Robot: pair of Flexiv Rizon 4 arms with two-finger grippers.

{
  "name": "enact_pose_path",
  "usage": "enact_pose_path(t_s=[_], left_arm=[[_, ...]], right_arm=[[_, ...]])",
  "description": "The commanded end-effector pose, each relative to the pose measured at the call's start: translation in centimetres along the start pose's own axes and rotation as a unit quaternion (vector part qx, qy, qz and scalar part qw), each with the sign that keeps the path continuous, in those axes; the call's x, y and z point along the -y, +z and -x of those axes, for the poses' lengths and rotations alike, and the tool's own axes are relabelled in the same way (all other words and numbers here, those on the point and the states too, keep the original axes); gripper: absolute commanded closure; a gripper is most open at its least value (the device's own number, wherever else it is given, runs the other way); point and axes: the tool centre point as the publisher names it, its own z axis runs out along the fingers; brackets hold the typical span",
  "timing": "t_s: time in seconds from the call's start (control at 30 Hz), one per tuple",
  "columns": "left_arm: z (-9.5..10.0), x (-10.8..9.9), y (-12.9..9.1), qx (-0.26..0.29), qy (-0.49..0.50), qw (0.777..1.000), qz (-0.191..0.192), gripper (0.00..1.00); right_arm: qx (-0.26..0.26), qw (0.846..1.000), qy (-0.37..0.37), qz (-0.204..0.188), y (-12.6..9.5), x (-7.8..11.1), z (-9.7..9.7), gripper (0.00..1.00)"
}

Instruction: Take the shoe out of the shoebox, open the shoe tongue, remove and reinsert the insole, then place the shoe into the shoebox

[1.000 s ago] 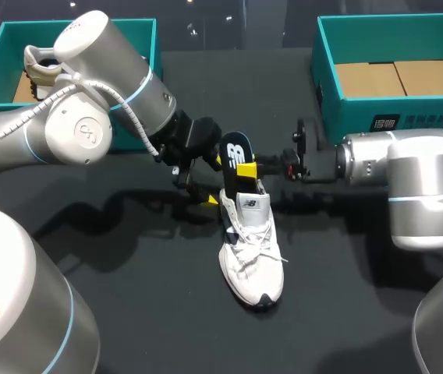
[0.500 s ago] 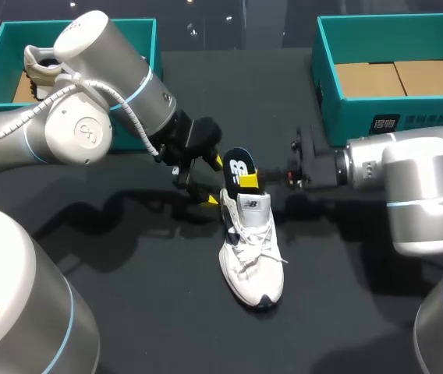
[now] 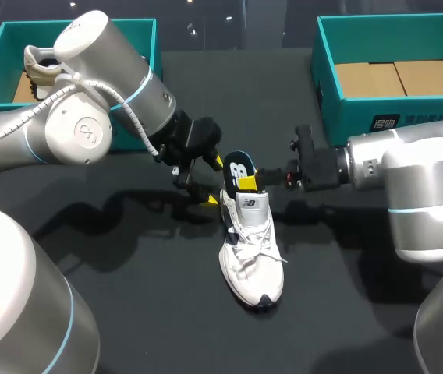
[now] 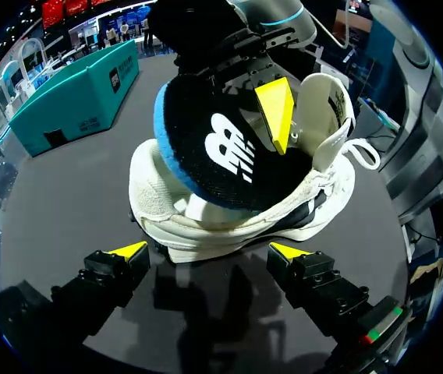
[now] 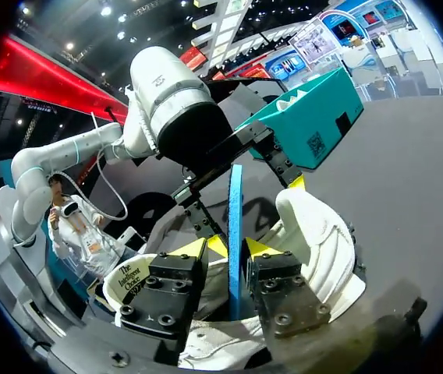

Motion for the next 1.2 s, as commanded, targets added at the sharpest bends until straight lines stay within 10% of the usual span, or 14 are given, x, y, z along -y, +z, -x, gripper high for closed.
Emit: enact_pose_path(t_s=[0.03,0.27,0.73,0.87,1.0,1.2], left_arm=[[0.0,0.0,0.1,0.0,0.0,1.0,0.001,0.0],[0.0,0.0,0.1,0.0,0.0,1.0,0.001,0.0],[0.0,0.0,0.1,0.0,0.0,1.0,0.001,0.0],[0.0,0.0,0.1,0.0,0.0,1.0,0.001,0.0],[0.0,0.0,0.1,0.0,0.0,1.0,0.001,0.0],[0.0,0.0,0.1,0.0,0.0,1.0,0.001,0.0]], right_arm=[[-0.002,1.0,-0.002,-0.007,0.2,-1.0,0.3,0.75],[-0.011,1.0,-0.005,-0.008,0.5,-2.2,1.5,1.0],[0.001,0.997,0.069,-0.034,0.6,2.7,1.4,1.0],[0.011,0.998,0.059,-0.033,0.5,2.2,0.8,1.0],[0.007,0.999,0.03,-0.03,0.6,0.6,0.3,0.61],[0.006,0.999,0.011,-0.034,0.8,-1.1,0.9,0.76]])
